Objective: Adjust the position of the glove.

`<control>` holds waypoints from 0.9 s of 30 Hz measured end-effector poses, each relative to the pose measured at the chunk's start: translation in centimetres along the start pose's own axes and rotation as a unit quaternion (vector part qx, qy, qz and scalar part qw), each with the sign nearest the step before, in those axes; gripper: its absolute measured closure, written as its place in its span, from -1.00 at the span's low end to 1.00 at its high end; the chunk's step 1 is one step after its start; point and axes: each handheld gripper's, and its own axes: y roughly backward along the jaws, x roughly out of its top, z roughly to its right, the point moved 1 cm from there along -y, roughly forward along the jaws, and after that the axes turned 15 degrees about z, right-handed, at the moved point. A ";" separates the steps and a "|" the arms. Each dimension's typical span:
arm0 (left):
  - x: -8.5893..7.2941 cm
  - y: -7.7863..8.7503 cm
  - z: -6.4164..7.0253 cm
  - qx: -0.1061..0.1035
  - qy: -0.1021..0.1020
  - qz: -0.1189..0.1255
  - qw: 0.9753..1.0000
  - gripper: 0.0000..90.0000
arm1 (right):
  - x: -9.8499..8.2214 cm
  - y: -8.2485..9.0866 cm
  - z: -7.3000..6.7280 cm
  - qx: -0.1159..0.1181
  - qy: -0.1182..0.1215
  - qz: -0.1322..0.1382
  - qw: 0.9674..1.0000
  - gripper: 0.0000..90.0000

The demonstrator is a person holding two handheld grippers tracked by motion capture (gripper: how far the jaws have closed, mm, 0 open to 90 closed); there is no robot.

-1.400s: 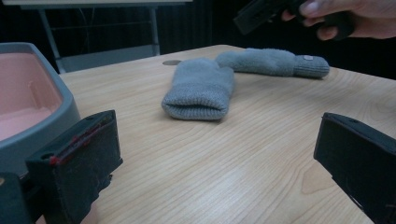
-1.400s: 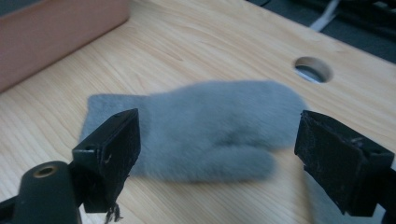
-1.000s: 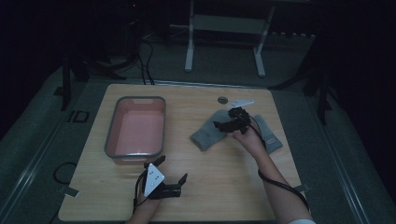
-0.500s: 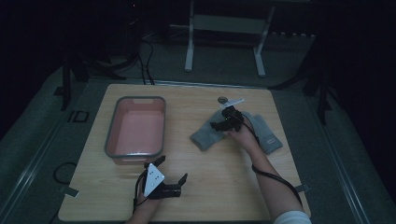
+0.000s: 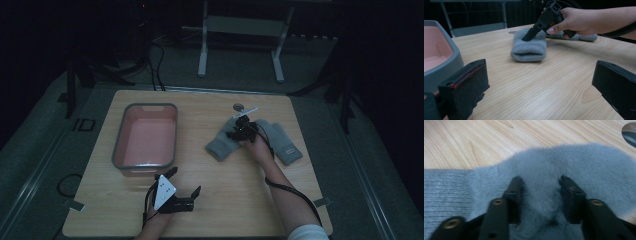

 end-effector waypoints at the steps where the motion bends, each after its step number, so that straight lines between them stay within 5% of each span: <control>1: 0.0 0.0 0.0 0.000 0.000 0.000 1.000 -0.98 | 0.0 0.0 -0.1 0.005 0.004 0.001 1.000 0.49; 5: 0.0 0.0 0.0 0.000 0.001 -0.001 1.000 -0.98 | 0.4 0.3 -0.4 0.016 0.016 -0.001 1.000 0.75; 14: 0.0 0.0 0.0 0.002 0.002 0.002 1.000 -0.98 | 1.9 2.8 -2.4 0.077 0.058 0.021 0.995 0.80; 17: 0.0 0.0 0.0 0.002 0.002 0.002 1.000 -0.98 | 2.5 4.4 -3.7 0.112 0.075 0.031 0.990 0.80; 22: 0.0 0.0 0.0 0.003 0.001 0.002 1.000 -0.98 | 3.0 7.2 -6.4 0.175 0.116 0.051 0.976 0.79; 27: 0.0 0.0 0.0 0.003 0.000 0.002 1.000 -0.98 | 2.5 8.5 -8.2 0.220 0.125 0.062 0.965 0.79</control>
